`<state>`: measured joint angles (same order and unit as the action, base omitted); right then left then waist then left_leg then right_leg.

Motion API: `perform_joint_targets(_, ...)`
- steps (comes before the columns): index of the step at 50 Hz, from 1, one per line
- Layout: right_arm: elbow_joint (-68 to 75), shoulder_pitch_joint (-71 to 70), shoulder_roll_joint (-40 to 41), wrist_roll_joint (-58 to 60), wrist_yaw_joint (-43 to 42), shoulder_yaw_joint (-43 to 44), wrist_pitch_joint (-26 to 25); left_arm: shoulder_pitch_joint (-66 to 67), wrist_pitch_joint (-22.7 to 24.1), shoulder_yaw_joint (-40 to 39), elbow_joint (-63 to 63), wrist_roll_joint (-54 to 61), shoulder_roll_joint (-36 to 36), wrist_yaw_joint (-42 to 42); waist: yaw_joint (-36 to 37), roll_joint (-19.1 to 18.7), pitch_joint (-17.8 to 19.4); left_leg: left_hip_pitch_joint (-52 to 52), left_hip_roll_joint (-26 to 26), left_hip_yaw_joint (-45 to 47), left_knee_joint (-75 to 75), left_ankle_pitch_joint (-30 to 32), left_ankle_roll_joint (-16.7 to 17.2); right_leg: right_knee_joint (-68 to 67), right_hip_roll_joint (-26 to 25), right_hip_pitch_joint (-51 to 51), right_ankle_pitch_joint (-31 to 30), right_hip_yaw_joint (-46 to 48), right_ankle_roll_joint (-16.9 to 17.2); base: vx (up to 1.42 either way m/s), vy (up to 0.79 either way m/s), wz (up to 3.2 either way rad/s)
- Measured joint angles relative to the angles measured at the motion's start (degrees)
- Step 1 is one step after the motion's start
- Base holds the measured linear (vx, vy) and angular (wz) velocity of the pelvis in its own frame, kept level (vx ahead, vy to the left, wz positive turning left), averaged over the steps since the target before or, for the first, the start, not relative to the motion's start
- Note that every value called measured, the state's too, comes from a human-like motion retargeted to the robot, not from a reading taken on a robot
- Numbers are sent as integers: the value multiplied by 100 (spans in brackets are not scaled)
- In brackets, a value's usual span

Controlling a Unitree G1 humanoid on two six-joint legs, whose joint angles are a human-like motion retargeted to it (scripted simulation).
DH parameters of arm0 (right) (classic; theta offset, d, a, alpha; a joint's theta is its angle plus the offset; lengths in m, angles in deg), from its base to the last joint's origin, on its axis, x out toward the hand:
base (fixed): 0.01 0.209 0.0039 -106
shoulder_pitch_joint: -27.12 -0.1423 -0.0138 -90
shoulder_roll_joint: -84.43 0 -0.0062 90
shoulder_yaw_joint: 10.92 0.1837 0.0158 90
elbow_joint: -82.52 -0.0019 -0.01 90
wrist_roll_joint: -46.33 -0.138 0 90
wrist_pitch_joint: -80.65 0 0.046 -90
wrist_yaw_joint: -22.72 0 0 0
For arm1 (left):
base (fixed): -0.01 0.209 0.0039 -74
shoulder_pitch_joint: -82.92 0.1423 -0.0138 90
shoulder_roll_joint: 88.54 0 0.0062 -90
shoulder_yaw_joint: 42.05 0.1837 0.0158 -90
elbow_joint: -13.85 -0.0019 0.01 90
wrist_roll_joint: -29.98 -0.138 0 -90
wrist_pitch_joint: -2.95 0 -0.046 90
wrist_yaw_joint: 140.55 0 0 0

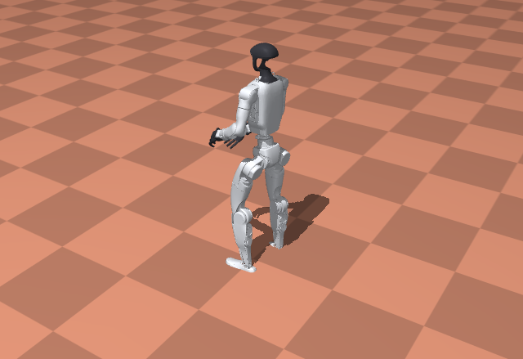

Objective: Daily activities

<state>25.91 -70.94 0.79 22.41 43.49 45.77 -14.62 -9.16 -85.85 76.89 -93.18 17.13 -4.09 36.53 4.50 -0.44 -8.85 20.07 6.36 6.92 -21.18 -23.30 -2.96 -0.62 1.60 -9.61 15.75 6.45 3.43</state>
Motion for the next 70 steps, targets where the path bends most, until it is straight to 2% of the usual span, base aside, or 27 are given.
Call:
perform_joint_targets(7, 771, -191, 200, 98, -808, 82, 304, -6, 159, 347, 254, -505, -207, 421, 115, -92, -7, 85, -186, -349, 6, -11, 51, 138, 3, 73, -42, -40, 24, 3, 2, -6)
perform_joint_targets(15, 950, -318, 190, 492, -1681, 158, 655, 39, 311, 548, 604, -1105, -387, 915, 139, -147, -19, 26, -278, -367, 44, -117, -31, 199, 51, 130, -25, -111, 56, 5, 5, -14)
perform_joint_targets(25, 1034, -436, 174, 864, -2292, 173, 853, 108, 358, 650, 782, -1596, -460, 1372, 67, -100, -38, -183, -350, -175, 221, -190, -172, 184, 150, 147, -11, -303, 134, 4, 5, -21)
perform_joint_targets(40, 1388, -652, 343, 683, -2327, 127, 793, 121, 223, 716, 774, -1891, -460, 1818, -39, 117, 7, -490, -467, 118, 412, -187, -310, -1, 302, 88, 45, -597, 292, 1, 4, -24)
perform_joint_targets(55, 1662, -829, 500, 253, -1946, 132, 607, 68, 52, 798, 751, -2040, -511, 1862, -87, 274, 42, -679, -571, 325, 543, -183, -394, -156, 417, -11, 107, -777, 440, 0, 2, -16)
perform_joint_targets(70, 1796, -956, 556, 38, -2015, 199, 589, -47, -61, 872, 811, -2392, -640, 2033, -68, 345, 88, -710, -653, 455, 673, -128, -458, -168, 496, -161, 56, -838, 579, 0, 0, 0)
